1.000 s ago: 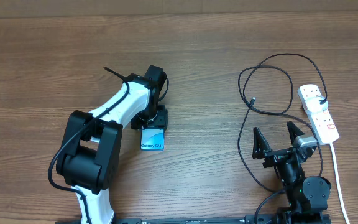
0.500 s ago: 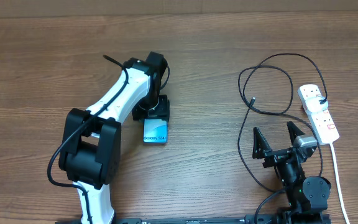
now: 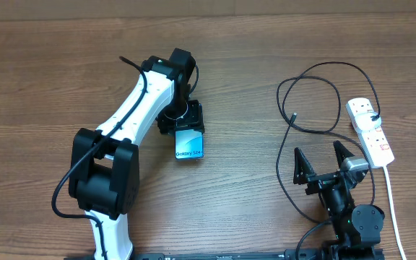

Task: Plug charger to phone and switch on socket
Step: 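Lift the phone upright with the left gripper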

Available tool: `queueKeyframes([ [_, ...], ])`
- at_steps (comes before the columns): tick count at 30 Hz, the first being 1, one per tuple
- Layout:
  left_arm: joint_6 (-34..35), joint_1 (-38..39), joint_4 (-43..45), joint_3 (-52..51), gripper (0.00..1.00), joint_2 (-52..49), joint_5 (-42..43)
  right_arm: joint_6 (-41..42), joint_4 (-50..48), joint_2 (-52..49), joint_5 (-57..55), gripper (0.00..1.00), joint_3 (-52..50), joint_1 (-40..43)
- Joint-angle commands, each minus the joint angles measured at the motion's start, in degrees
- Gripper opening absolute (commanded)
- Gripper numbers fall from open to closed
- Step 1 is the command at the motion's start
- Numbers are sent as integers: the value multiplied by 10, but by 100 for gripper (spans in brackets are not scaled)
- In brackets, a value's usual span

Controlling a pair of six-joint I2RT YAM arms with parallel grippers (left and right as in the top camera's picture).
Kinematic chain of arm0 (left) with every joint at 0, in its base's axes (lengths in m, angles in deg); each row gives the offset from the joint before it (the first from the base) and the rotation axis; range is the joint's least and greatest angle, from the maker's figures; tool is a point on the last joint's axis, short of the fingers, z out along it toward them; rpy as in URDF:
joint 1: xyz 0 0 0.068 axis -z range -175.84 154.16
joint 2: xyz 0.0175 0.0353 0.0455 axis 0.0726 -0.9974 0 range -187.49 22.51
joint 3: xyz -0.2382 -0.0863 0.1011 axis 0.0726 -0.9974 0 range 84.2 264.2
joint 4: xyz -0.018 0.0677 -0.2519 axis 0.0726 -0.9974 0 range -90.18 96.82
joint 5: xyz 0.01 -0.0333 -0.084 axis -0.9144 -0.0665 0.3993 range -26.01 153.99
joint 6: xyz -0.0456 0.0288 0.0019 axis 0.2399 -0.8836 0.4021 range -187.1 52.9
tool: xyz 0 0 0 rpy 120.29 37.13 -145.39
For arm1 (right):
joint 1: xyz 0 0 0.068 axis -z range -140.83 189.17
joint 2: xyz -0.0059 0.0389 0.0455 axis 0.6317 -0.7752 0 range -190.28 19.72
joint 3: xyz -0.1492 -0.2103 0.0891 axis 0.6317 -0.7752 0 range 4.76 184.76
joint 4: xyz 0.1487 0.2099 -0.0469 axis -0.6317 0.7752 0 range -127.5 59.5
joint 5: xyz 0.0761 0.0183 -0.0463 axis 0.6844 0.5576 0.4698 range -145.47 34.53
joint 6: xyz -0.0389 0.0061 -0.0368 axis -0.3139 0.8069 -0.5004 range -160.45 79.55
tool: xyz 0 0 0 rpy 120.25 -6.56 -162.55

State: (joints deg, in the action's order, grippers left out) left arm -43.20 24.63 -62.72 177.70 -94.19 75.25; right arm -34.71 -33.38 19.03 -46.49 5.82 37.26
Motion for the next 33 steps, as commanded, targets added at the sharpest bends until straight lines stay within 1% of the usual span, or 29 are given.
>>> queueKeyframes([
  [1, 41, -3, -3, 18, 61, -2, 20, -5, -2, 5, -4, 100, -6, -3],
  [7, 60, -7, -3, 18, 59, -2, 39, -5, -2, 5, -4, 100, -6, -3],
  [20, 66, -46, -6, 18, 58, -2, 56, -5, -2, 5, -4, 100, -6, -3],
  [26, 66, -56, -8, 18, 58, -2, 94, -5, -2, 5, -4, 100, -6, -3],
  [33, 70, -58, -8, 18, 58, -2, 113, -5, -2, 5, -4, 100, -6, -3],
])
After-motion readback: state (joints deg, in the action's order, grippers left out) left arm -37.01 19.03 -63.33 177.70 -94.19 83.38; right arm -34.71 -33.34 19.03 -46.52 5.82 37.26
